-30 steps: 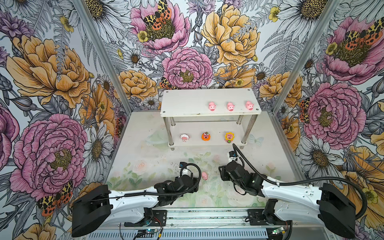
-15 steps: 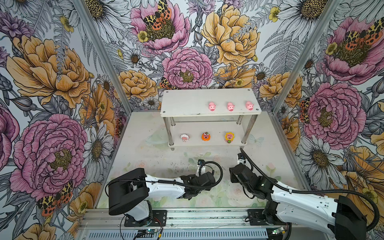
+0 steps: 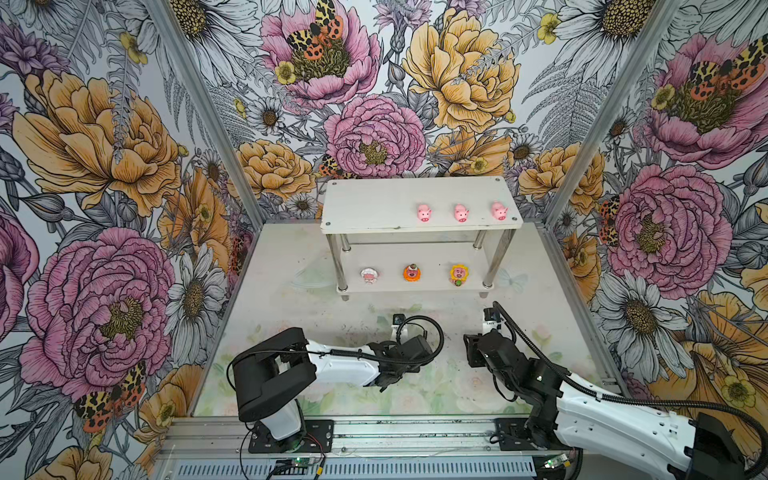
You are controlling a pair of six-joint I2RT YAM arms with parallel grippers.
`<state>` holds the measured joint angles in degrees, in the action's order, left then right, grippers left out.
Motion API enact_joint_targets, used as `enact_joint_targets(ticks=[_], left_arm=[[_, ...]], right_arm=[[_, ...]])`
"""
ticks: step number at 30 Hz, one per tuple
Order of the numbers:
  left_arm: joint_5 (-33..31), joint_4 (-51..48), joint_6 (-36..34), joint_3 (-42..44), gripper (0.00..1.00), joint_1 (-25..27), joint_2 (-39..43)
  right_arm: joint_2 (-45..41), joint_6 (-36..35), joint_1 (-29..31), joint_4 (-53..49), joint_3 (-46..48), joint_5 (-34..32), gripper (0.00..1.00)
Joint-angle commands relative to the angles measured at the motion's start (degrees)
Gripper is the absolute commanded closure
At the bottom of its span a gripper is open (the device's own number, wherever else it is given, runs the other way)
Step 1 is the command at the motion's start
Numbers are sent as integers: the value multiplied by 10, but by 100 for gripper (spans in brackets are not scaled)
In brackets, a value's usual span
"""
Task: Place and organize the plastic toys onto the shelf
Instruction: 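Close the left gripper on the pink pig and lift it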
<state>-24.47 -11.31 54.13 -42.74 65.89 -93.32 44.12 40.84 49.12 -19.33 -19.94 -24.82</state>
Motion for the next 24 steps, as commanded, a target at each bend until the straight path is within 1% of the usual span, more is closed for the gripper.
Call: enact_joint_targets(ticks=[1,5,9,13,15,17,19,21,24], left_arm=[[5,8,-7,1,72,-10,19],[6,-48,-32,-21,76,-12,64],[2,-137,-83,-56,78,-6,152],[-16,-254,-166,-130,76,-8,262],[-24,-314,-206,-188,75,-16,292],[-37,-367,-245,-262,75,-25,295],[-47,-407,-278,-329,75,-43,279],[-21,-433,-318,-392,74,-78,254],[41,-454,-371,-478,74,-144,207]], right_arm=[[-19,-11,-12,-1,12,2,55],[-24,-23,-28,-1,14,14,55],[-22,-40,-34,-1,14,16,54],[-23,-51,-53,0,16,19,54],[-26,-58,-56,0,15,18,54],[-28,-65,-60,0,15,20,54],[-27,-67,-63,0,13,23,54],[-27,-67,-65,0,14,26,55],[-30,-66,-66,-1,13,26,55]])
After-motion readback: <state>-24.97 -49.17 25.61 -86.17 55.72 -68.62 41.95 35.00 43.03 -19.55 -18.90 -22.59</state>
